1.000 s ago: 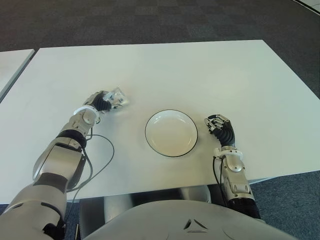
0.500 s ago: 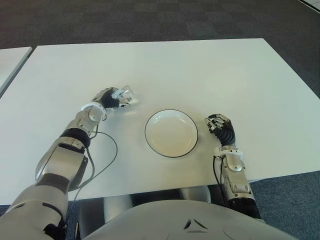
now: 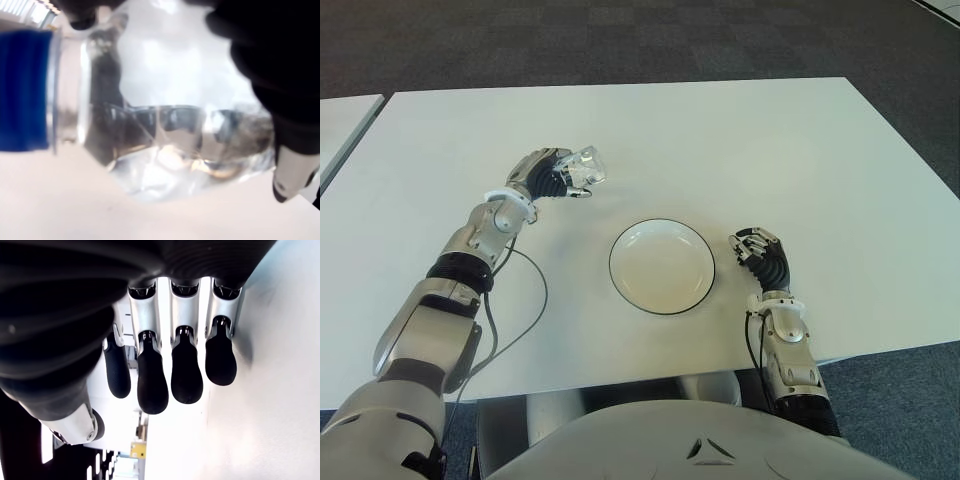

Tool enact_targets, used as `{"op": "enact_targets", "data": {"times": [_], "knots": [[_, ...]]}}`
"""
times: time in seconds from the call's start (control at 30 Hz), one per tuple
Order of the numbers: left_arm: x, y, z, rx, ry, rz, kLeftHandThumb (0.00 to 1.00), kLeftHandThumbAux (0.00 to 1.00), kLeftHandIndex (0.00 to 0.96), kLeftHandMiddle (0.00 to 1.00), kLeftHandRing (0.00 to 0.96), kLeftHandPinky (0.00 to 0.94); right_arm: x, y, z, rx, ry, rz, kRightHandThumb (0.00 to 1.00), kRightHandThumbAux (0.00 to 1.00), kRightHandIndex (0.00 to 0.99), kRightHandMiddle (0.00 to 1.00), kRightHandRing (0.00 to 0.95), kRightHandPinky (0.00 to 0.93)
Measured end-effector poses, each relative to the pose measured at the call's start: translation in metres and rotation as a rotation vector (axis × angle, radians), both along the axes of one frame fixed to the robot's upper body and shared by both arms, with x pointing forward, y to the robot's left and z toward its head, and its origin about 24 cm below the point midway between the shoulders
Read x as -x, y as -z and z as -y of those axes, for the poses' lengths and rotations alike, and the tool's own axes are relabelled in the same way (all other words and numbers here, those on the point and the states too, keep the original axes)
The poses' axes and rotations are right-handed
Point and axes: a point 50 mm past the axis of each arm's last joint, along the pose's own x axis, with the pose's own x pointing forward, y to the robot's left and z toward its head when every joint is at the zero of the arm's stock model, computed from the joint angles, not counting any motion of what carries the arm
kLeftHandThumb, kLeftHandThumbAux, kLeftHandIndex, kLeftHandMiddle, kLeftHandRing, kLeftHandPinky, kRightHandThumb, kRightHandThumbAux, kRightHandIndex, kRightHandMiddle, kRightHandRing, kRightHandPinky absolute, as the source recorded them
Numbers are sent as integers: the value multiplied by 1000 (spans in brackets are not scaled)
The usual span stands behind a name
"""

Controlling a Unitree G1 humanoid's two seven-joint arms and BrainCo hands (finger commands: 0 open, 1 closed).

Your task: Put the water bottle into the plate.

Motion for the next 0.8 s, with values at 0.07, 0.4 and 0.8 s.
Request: {"op": "enact_targets", "data": {"times": [0.07,0.4,0.8], "knots": [[0,-5,4,2,18,22,949,653,379,505,526,807,0,0,0,-1,0,0,705,730,438,701,687,675],[5,-29,32,-2,159,109,948,654,378,502,525,798,-1,0,-1,-5,-5,6,705,730,438,704,689,685],[20,-37,73,9,355,147,948,654,379,499,525,751,-1,0,-2,-8,-13,11,704,730,437,709,695,685]]}}
